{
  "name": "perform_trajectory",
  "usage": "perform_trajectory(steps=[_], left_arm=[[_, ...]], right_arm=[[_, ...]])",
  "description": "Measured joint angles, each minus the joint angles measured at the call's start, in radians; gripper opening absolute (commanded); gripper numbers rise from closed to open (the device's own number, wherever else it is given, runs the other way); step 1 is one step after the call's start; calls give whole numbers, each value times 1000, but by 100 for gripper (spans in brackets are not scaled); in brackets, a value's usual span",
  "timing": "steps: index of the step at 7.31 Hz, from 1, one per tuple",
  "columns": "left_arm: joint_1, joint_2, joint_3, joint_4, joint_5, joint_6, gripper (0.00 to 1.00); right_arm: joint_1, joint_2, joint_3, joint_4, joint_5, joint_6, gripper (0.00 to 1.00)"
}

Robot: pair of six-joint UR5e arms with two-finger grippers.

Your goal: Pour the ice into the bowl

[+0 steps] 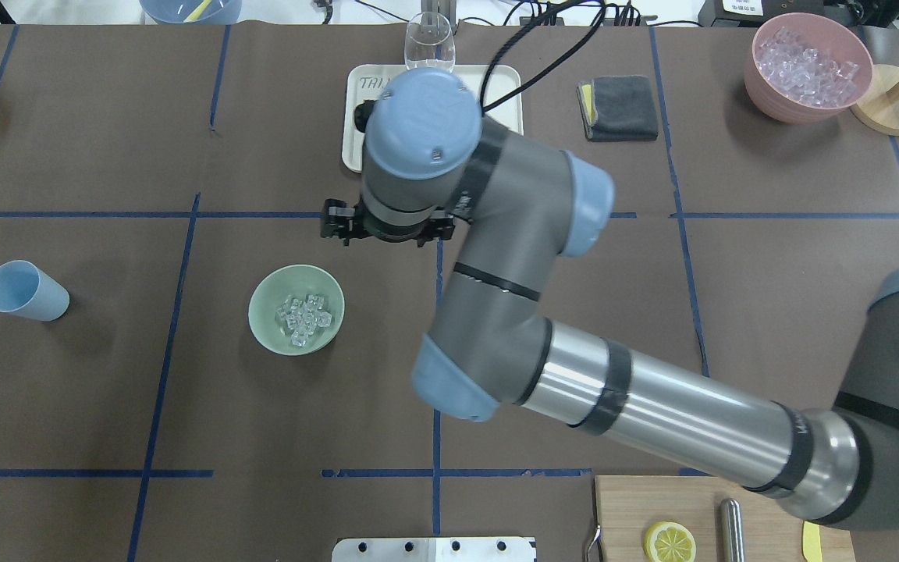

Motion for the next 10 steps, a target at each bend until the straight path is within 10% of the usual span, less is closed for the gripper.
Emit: perform_trajectory(steps=[6, 8, 10], left_arm=[[0, 1, 1, -7, -2, 1, 100], [0, 2, 2, -12, -2, 1, 100], [-1, 3, 2, -12, -2, 1, 100]], right_arm=[[-104, 95, -283, 128, -91, 23, 77], [-113, 95, -299, 134, -90, 24, 13], [-116, 95, -301, 140, -83, 20, 0]])
